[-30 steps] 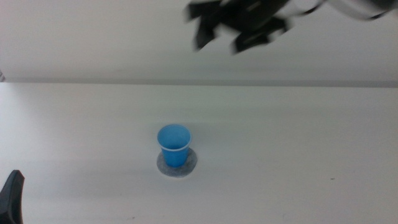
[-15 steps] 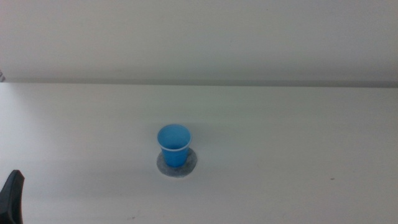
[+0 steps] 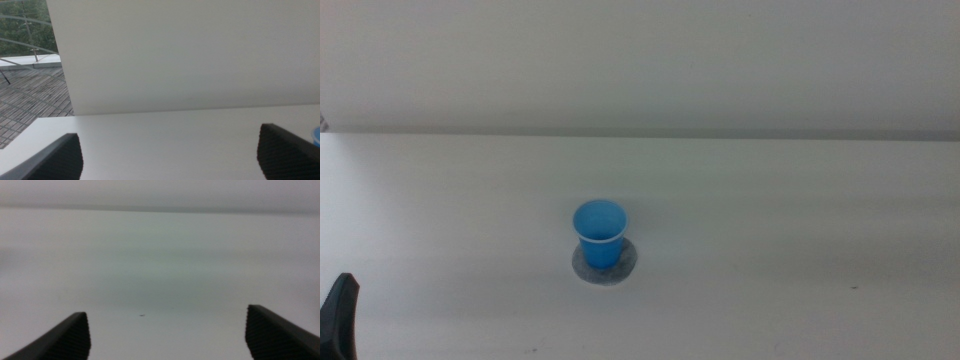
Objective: Place an empty cup on a cup mat.
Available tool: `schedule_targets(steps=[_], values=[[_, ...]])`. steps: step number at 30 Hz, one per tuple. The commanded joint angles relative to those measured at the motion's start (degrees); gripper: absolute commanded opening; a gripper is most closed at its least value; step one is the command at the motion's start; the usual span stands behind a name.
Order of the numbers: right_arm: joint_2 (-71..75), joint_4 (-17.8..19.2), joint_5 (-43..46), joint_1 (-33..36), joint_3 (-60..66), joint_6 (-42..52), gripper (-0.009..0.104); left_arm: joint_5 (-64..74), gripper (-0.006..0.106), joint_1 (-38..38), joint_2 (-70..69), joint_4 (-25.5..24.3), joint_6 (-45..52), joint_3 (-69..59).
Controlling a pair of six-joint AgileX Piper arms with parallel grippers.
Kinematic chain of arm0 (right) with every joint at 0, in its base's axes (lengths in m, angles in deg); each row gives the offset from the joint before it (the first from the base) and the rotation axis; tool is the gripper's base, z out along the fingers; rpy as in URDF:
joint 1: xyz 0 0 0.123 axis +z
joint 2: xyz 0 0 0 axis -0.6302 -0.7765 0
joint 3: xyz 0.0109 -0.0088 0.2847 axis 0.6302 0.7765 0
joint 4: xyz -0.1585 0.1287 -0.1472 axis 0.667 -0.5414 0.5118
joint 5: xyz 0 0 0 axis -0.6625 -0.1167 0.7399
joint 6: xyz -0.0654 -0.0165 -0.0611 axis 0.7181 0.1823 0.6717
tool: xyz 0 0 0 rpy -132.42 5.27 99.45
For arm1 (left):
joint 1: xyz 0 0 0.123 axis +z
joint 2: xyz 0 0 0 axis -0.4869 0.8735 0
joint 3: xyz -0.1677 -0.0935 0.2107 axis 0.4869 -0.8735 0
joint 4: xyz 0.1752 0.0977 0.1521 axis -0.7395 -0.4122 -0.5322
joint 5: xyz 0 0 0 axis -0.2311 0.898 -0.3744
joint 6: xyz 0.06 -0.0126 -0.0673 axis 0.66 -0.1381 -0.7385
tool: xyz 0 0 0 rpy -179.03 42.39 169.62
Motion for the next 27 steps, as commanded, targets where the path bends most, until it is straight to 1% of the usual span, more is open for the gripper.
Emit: schedule_targets(steps=[1, 2, 4, 9, 13, 18, 25, 27], values=[[3.7, -3.0, 6.3, -0.2, 5.6, 9.6, 0.087, -0.7, 0.094, -0.5, -2.3, 0.0, 0.0, -2.4], [5.3, -4.1, 8.8, -0.2, 8.3, 11.5, 0.09, -0.7, 0.094, -0.5, -2.3, 0.0, 0.0, -2.4], [8.5, -4.3, 12.7, -0.2, 12.6, 11.6, 0.093, -0.7, 0.094, -0.5, -2.3, 0.0, 0.0, -2.4], [14.8, -5.2, 21.8, -0.2, 16.9, 11.5, 0.093, -0.7, 0.094, -0.5, -2.3, 0.0, 0.0, -2.4], [18.8, -5.3, 22.8, -0.2, 20.1, 11.4, 0.093, -0.7, 0.094, -0.5, -2.3, 0.0, 0.0, -2.4], [22.3, -5.5, 26.3, -0.2, 25.7, 11.4, 0.093, -0.7, 0.094, -0.5, -2.3, 0.0, 0.0, -2.4], [22.2, -5.5, 33.3, -0.2, 32.9, 11.4, 0.093, -0.7, 0.094, -0.5, -2.3, 0.0, 0.0, -2.4], [22.2, -5.5, 32.3, -0.2, 32.8, 11.3, 0.093, -0.7, 0.094, -0.5, -2.3, 0.0, 0.0, -2.4]])
